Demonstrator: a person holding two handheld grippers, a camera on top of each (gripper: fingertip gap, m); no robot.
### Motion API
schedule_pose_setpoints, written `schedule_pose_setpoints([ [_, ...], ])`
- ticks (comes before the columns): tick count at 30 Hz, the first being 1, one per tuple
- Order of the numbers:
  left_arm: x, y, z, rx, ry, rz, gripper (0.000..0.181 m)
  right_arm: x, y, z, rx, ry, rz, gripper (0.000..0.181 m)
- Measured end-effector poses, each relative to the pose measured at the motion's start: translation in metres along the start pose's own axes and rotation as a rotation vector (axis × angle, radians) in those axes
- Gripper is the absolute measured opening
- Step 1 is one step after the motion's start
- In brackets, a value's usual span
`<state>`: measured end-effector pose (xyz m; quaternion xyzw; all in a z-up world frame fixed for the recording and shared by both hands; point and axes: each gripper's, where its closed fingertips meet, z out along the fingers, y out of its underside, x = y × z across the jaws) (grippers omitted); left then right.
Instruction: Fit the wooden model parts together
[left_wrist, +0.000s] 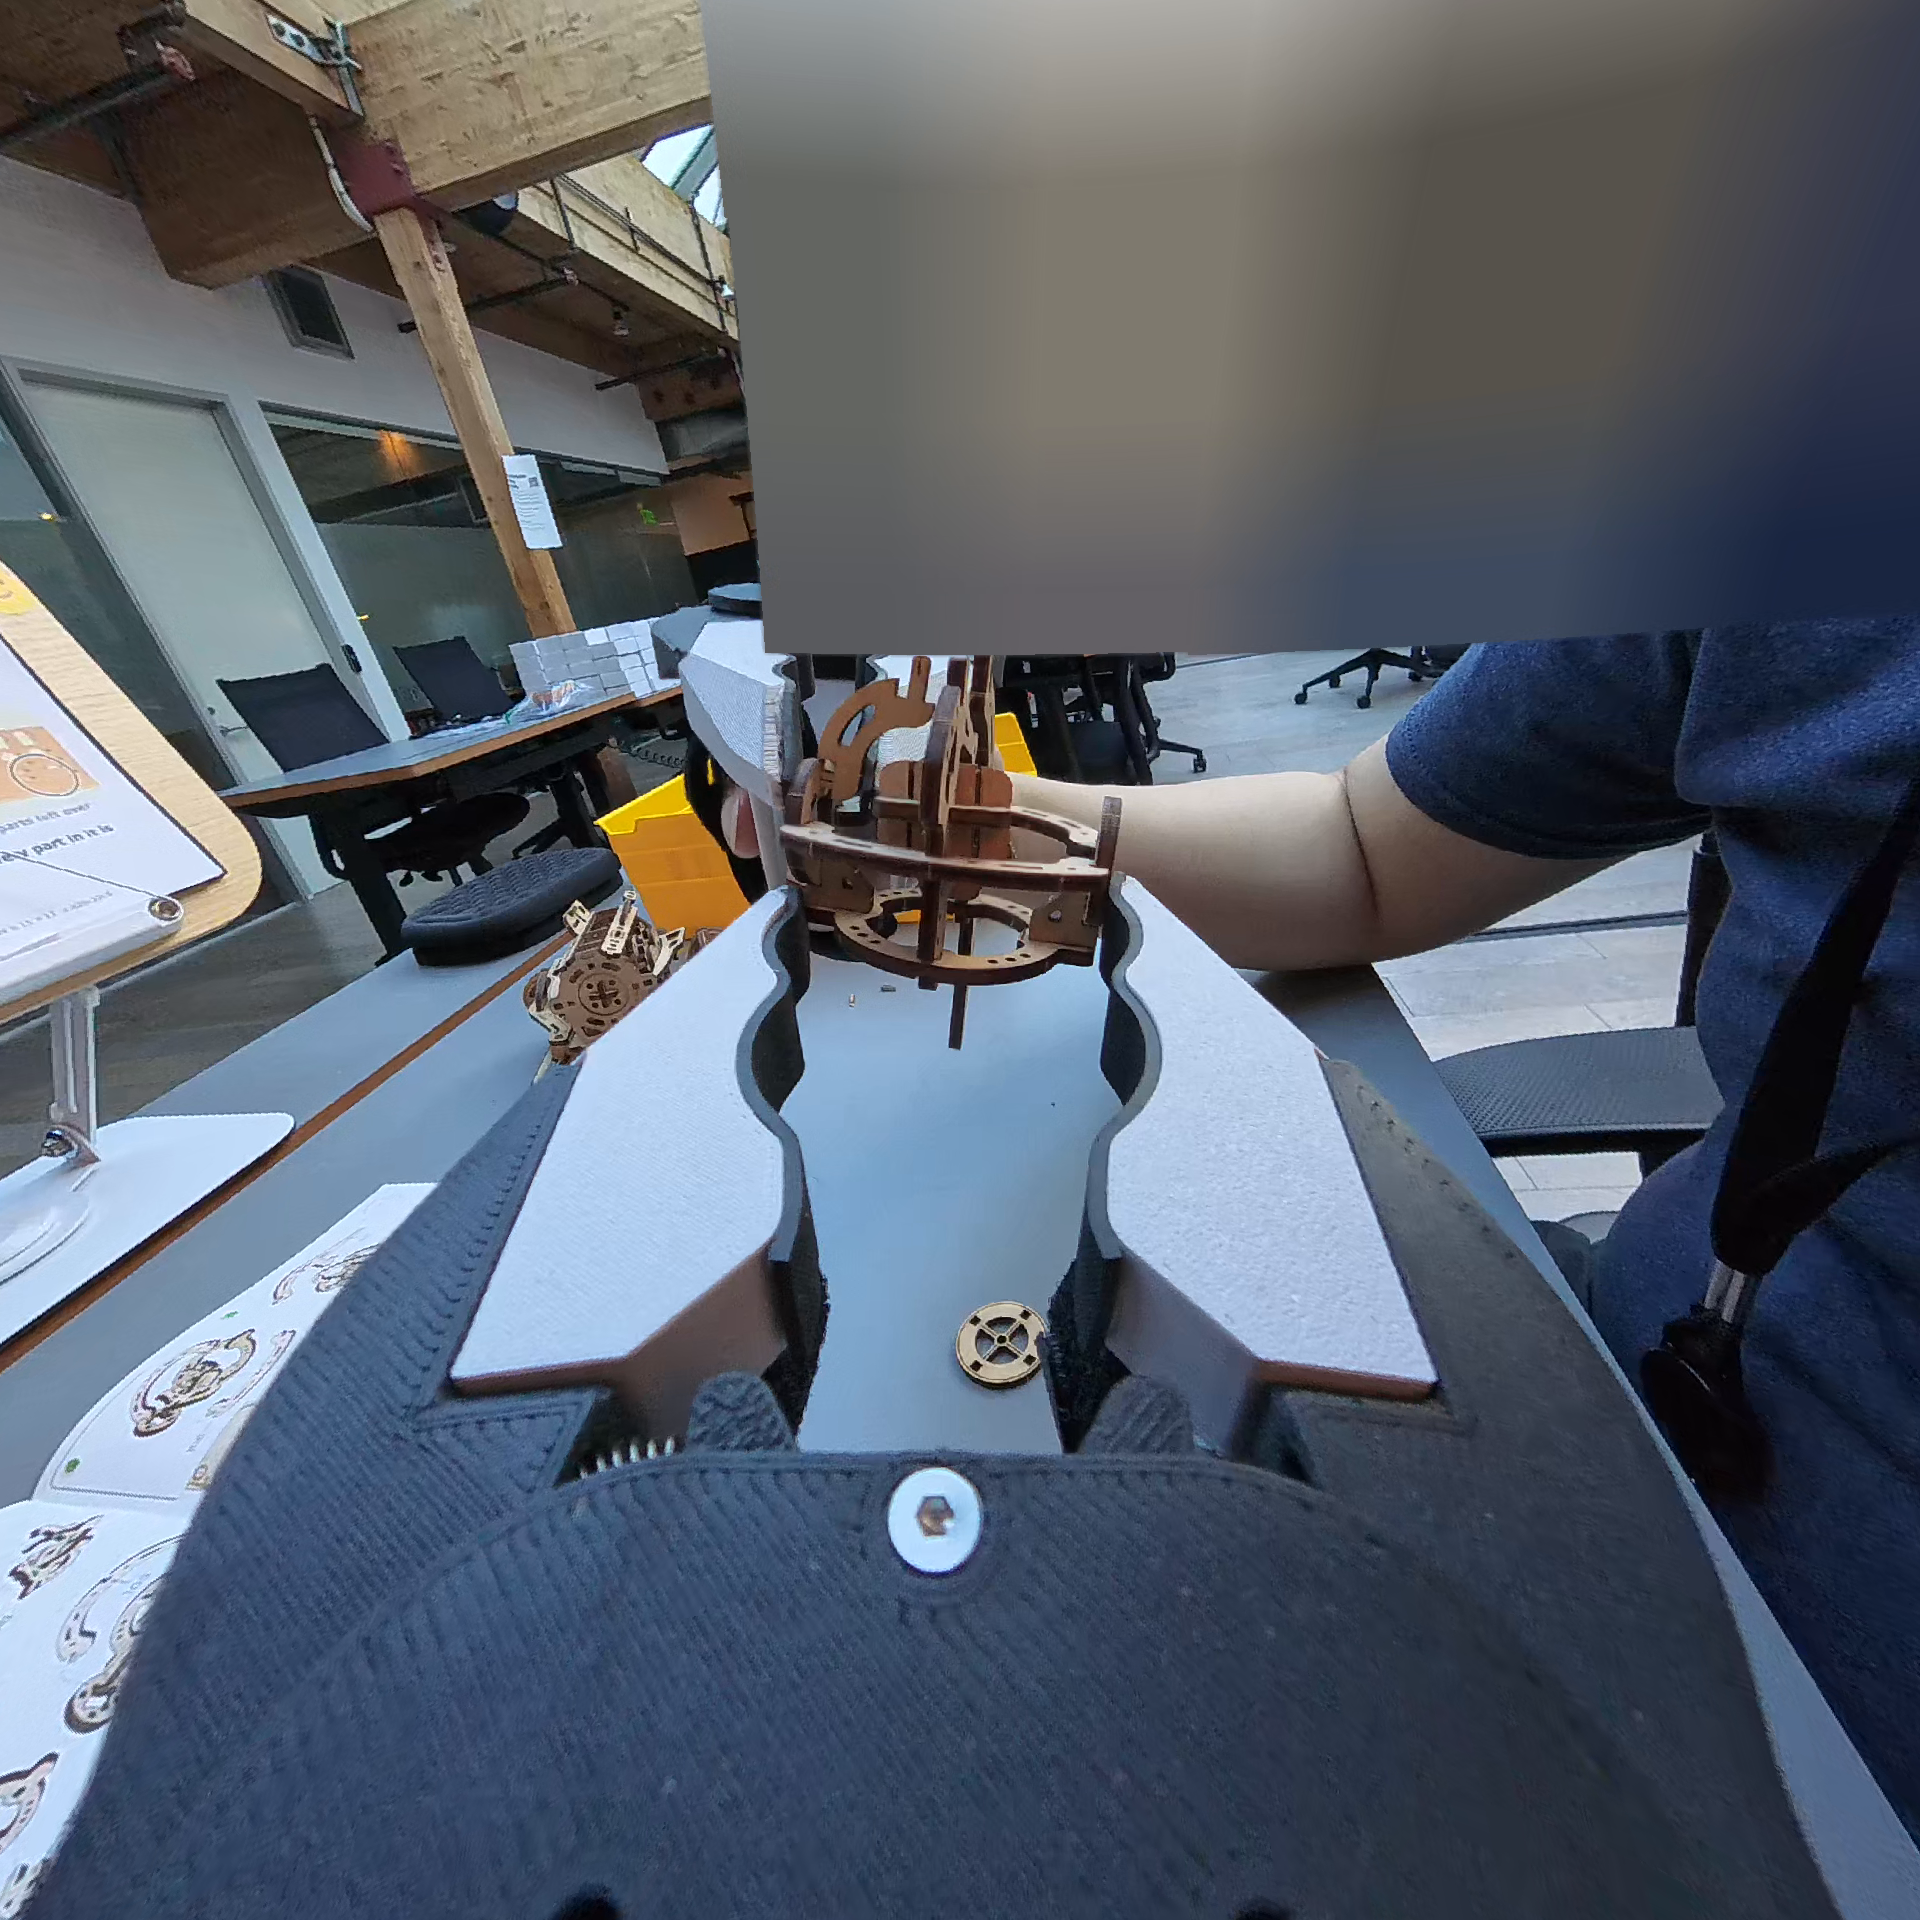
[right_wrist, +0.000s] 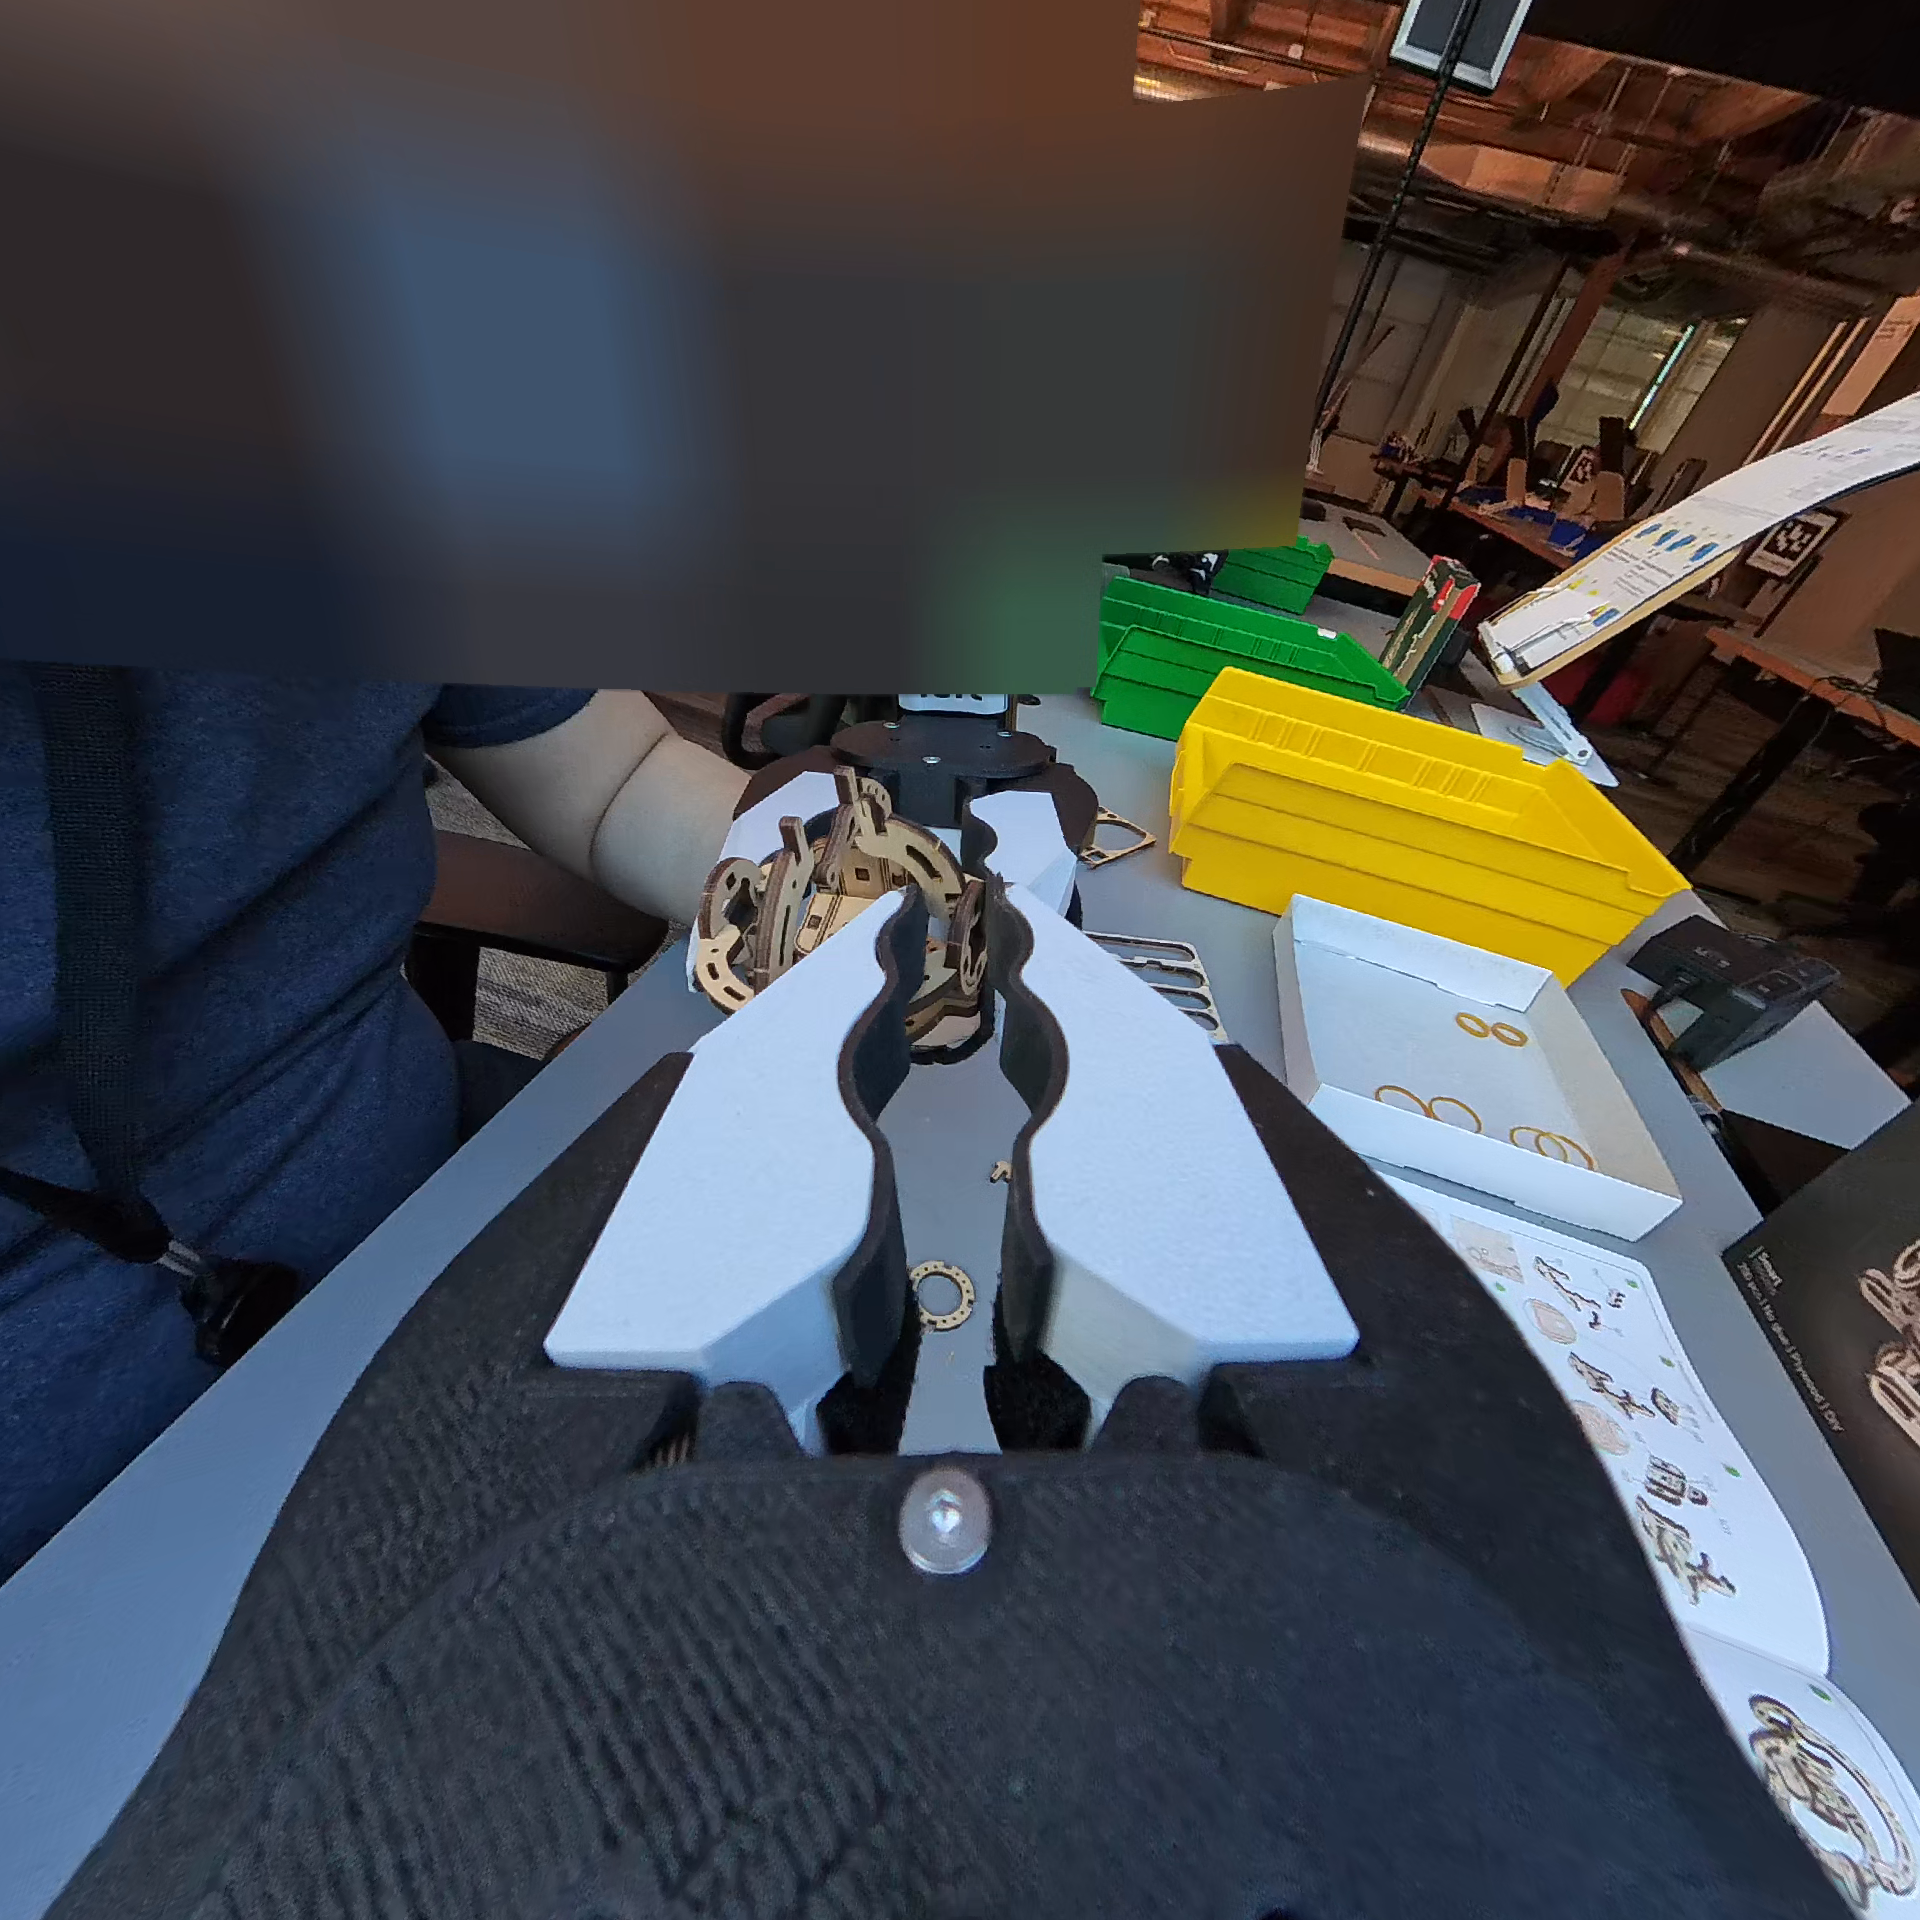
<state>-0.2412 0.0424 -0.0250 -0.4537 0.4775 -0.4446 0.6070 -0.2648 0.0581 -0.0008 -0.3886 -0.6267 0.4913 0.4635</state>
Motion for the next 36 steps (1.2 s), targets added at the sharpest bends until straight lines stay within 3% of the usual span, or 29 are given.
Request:
schedule_pose_setpoints([
  [16,-0.008,-0.003,0.000,0.032,-0.067,0.008,0.060,0.008,0.002,0.000,0.041,0.016,0.026,0.008],
  [20,-0.010,0.001,0.003,0.006,-0.097,0.028,0.070,0.012,0.004,0.000,0.025,0.050,0.015,0.008],
  [25,-0.013,0.005,0.005,-0.009,-0.129,0.051,0.059,0.011,0.005,0.002,0.027,0.040,0.029,0.007],
  [36,-0.012,0.004,0.003,-0.004,-0.100,0.023,0.059,0.011,0.007,0.001,0.000,0.050,0.013,0.008],
])
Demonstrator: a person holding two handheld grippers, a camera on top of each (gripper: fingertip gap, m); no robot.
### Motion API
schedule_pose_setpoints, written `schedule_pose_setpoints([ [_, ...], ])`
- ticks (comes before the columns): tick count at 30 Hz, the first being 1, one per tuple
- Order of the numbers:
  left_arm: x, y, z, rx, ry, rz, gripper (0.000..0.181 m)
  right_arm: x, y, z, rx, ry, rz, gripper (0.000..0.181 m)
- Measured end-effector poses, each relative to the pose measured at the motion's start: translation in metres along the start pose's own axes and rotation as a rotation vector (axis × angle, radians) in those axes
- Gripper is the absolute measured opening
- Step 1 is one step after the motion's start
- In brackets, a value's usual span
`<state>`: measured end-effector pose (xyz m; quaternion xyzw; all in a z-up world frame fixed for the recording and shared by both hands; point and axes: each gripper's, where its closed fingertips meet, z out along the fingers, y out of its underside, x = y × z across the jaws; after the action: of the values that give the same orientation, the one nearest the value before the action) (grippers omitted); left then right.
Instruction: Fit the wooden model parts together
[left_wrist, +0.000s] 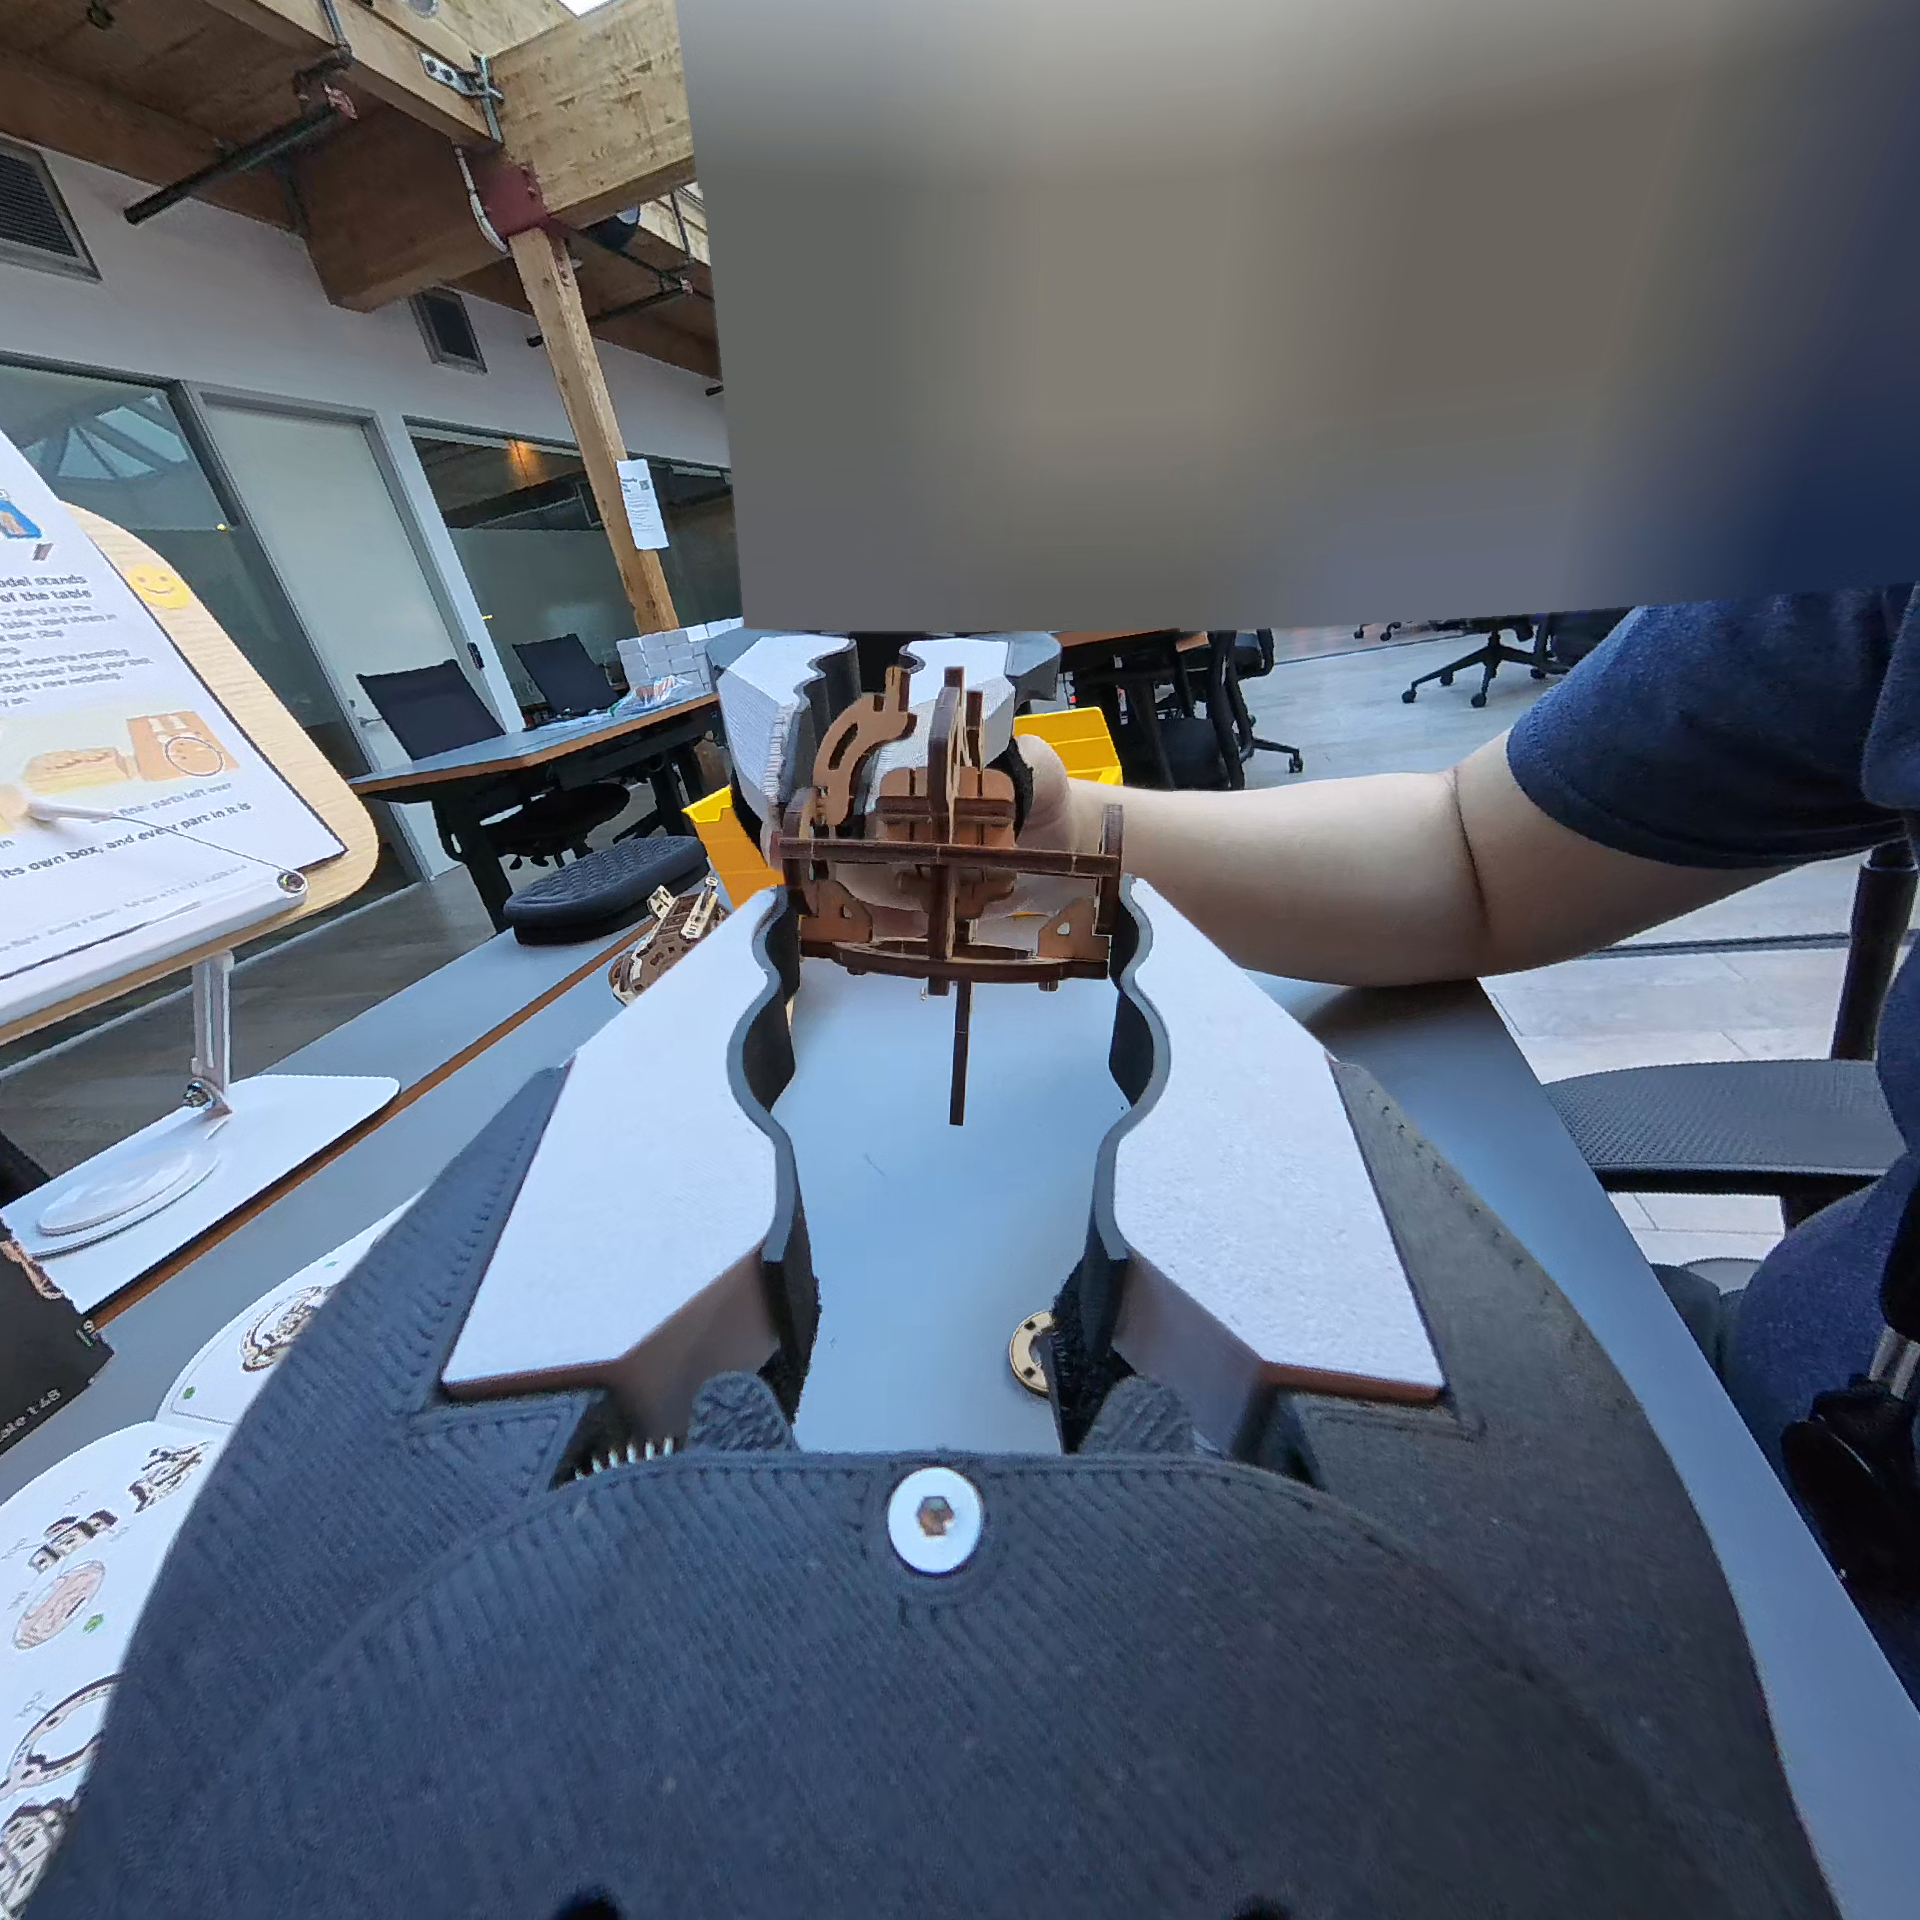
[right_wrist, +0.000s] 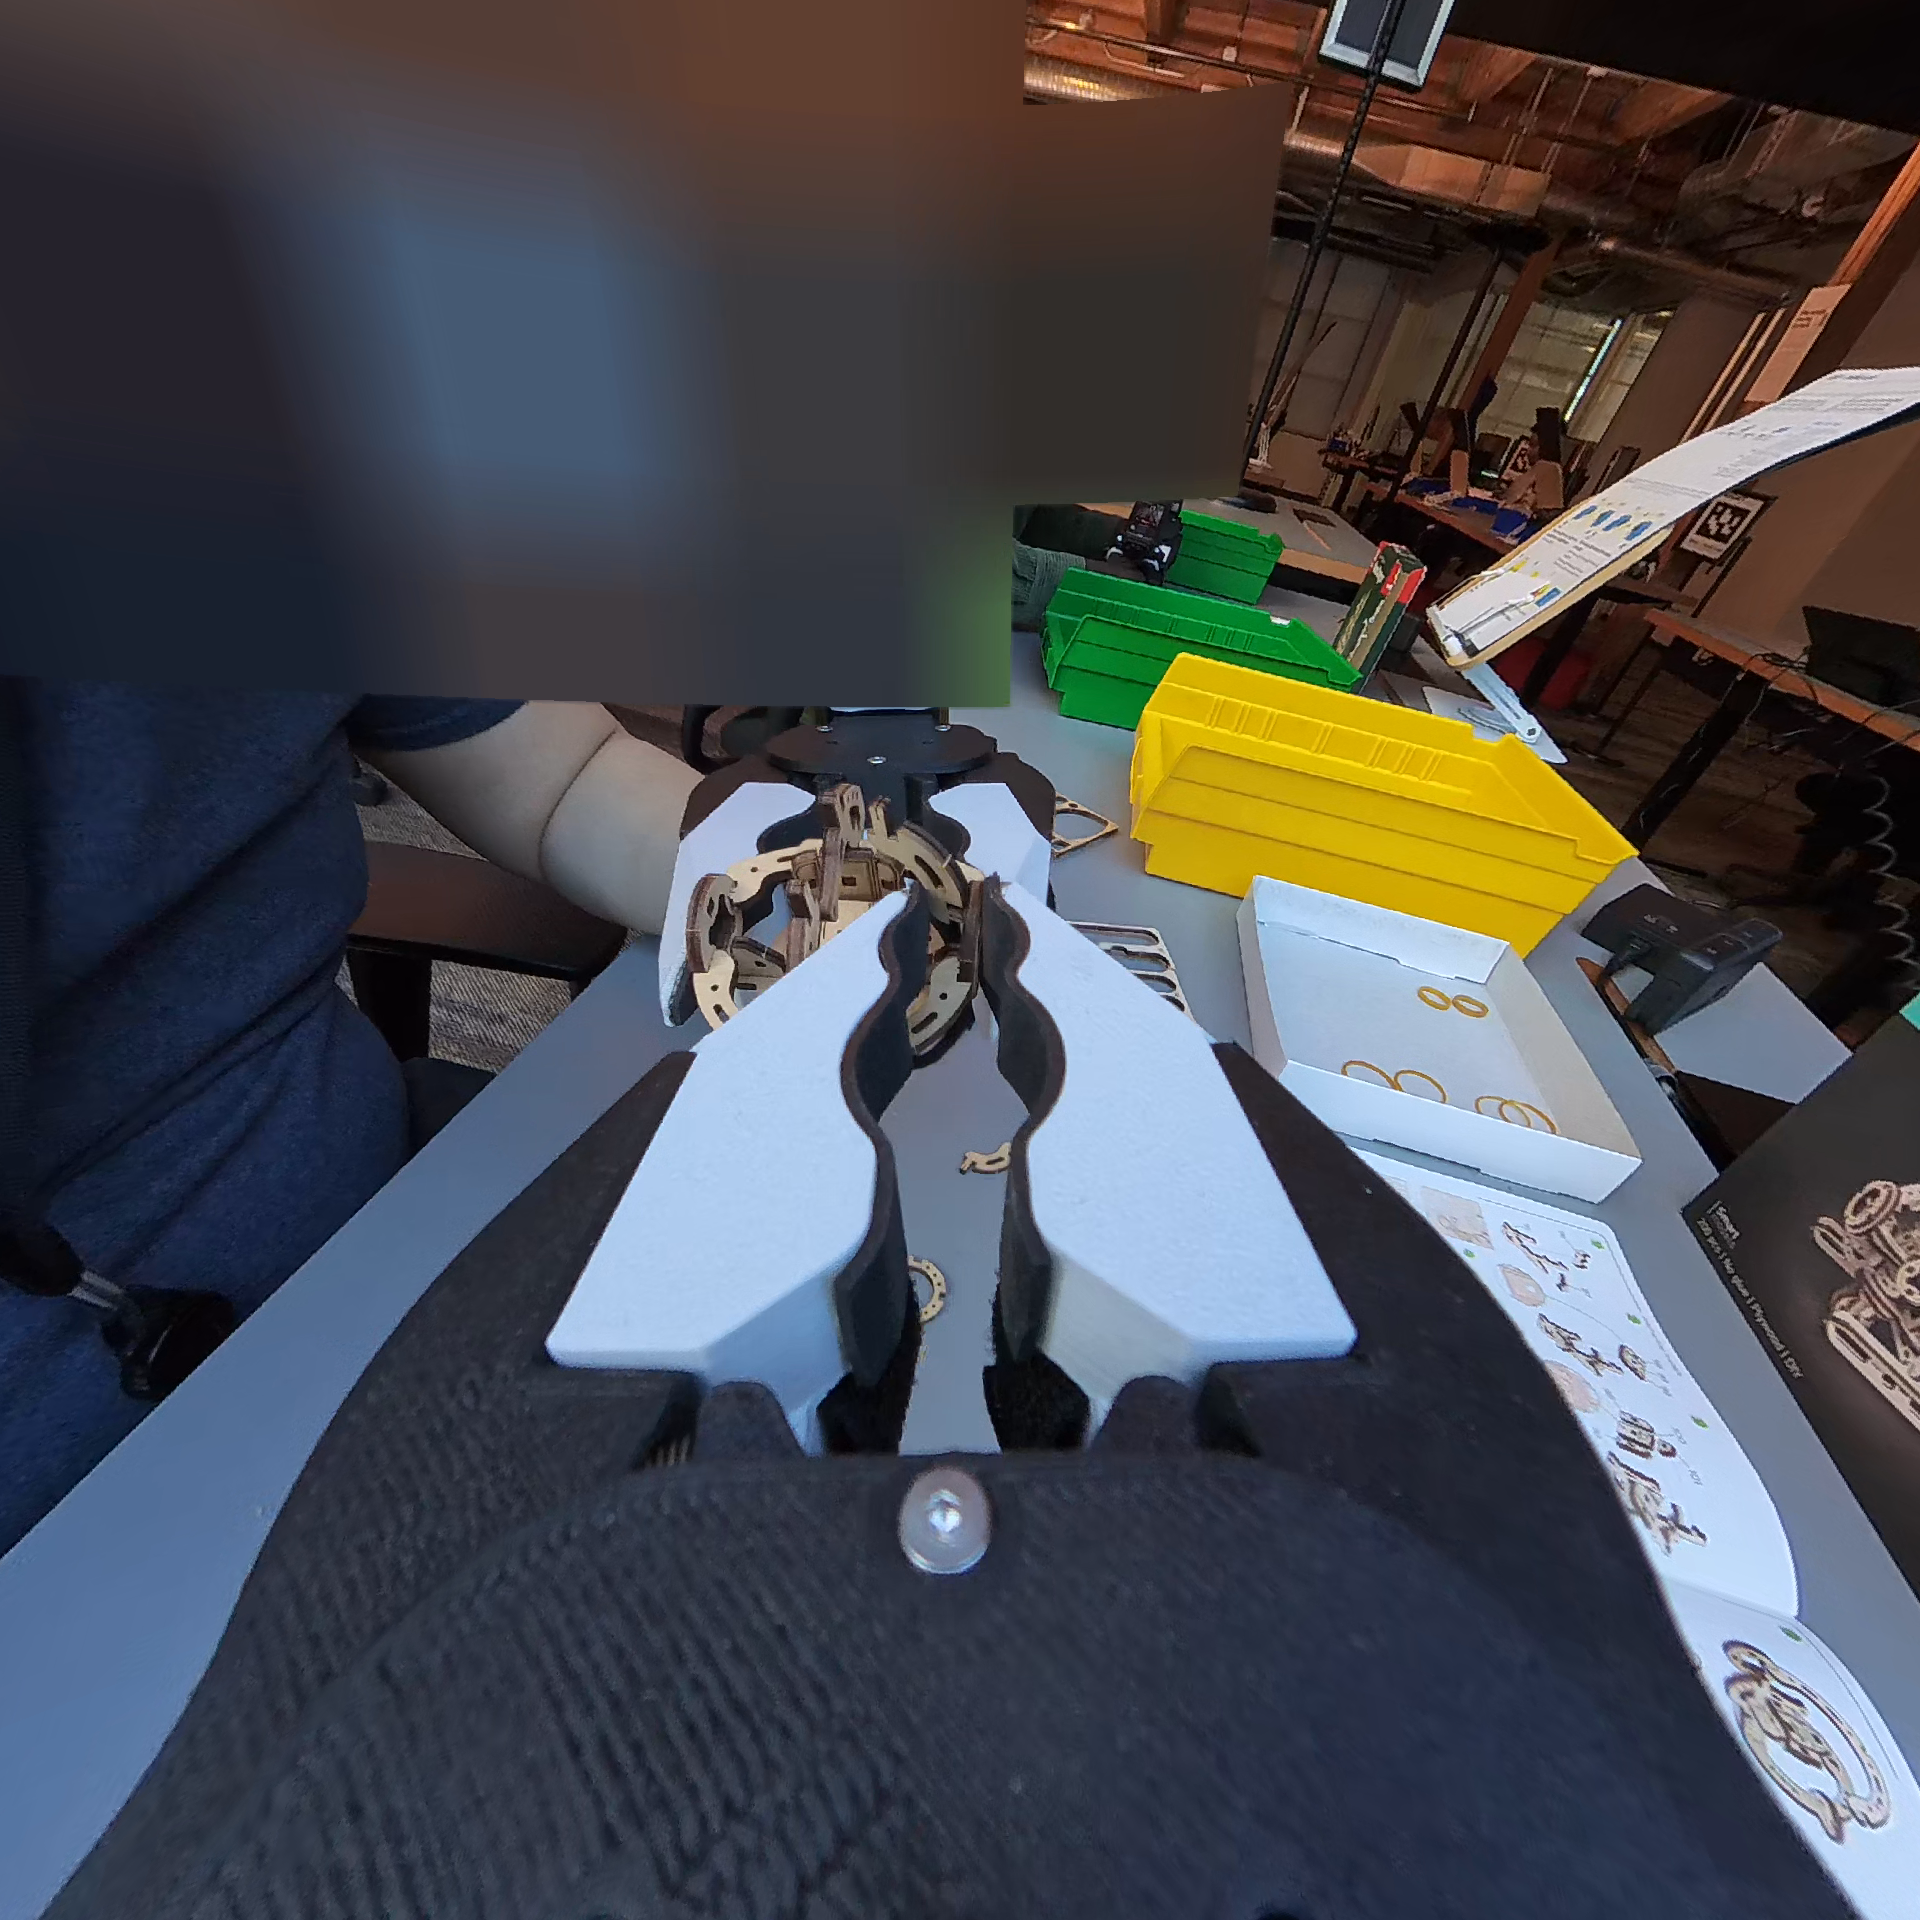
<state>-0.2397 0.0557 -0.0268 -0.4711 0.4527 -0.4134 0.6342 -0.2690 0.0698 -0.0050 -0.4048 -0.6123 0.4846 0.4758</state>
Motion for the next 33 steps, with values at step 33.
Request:
schedule_pose_setpoints([
  [33,0.010,-0.016,-0.003,0.115,0.060,-0.054,0.058,-0.010,-0.014,0.001,0.166,-0.111,0.137,0.010],
])
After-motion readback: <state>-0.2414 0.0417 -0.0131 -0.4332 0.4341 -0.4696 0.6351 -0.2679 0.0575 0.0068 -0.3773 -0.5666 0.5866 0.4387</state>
